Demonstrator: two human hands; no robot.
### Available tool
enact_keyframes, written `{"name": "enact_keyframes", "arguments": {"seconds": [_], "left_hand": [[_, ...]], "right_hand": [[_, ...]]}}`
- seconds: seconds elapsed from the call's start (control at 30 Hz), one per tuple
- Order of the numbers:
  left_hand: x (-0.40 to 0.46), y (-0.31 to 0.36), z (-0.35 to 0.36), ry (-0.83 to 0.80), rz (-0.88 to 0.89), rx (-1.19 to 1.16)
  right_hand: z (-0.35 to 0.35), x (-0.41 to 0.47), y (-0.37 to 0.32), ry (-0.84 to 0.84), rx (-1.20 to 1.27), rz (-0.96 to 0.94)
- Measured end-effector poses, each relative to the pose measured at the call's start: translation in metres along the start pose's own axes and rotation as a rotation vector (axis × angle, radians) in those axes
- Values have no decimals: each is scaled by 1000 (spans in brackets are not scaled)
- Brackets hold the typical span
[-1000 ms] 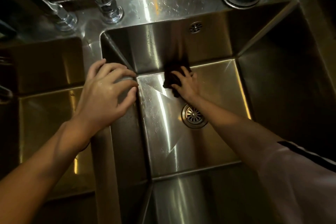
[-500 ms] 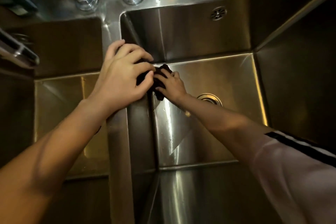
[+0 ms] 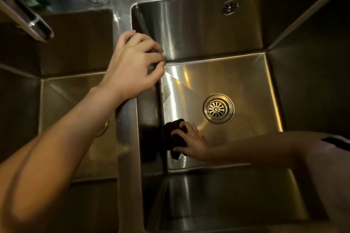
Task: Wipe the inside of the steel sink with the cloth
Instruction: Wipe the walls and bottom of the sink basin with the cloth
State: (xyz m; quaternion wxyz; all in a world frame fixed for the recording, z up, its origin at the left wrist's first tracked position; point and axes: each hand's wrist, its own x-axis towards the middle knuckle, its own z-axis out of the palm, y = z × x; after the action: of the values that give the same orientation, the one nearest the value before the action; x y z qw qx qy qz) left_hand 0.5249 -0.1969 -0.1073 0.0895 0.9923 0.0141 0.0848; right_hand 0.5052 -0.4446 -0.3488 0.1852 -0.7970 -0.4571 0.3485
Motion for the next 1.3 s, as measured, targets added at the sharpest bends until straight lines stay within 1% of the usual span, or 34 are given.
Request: {"name": "enact_keyframes", "arguments": {"seconds": [0.13, 0.3, 0.43, 0.53, 0.6, 0.67, 0.8, 0.87, 0.97, 1.07, 1.1, 1.13, 1.17, 1.2, 1.23, 1.27, 1.3], "left_hand": [[-2, 1, 1, 14, 5, 6], [-2, 2, -1, -18, 5, 36], [-11, 15, -9, 9, 18, 102], [-27, 42, -16, 72, 41, 110], [-41, 64, -17, 60, 38, 88], [-55, 80, -16, 39, 22, 73], [-80, 98, -11, 6, -49, 70], [-90, 102, -9, 6, -73, 70], [-101, 103, -7, 21, -95, 34], [-107, 99, -5, 25, -139, -34], [-108, 98, -4, 27, -146, -41], [-109, 96, -3, 31, -150, -47], [-110, 95, -3, 35, -153, -58], [-109, 94, -3, 37, -157, -69], [-109, 93, -3, 36, -161, -76], [-108, 93, -3, 30, -164, -77], [-108, 94, -2, 25, -165, -70]], "right_hand": [[13, -20, 1, -115, 24, -76], [3, -24, 3, -317, -39, -292], [-10, -20, -1, -373, -6, -339], [-20, -23, -1, -422, -66, -364], [-31, -29, 5, -442, -79, -354], [-47, -42, 17, -456, -110, -319], [-74, -80, 55, -438, -143, -148], [-87, -95, 76, -453, -174, -55], [-111, -116, 105, -462, -164, 15], [-128, -135, 127, -460, -249, 135], [-130, -139, 137, -432, -242, 169], [-131, -142, 143, -369, -292, 188], [-129, -143, 149, -263, -333, 248], [-127, -144, 154, -148, -397, 261], [-125, -144, 153, -36, -402, 323], [-125, -147, 153, 2, -388, 361], [-122, -153, 152, -3, -400, 381]]}}
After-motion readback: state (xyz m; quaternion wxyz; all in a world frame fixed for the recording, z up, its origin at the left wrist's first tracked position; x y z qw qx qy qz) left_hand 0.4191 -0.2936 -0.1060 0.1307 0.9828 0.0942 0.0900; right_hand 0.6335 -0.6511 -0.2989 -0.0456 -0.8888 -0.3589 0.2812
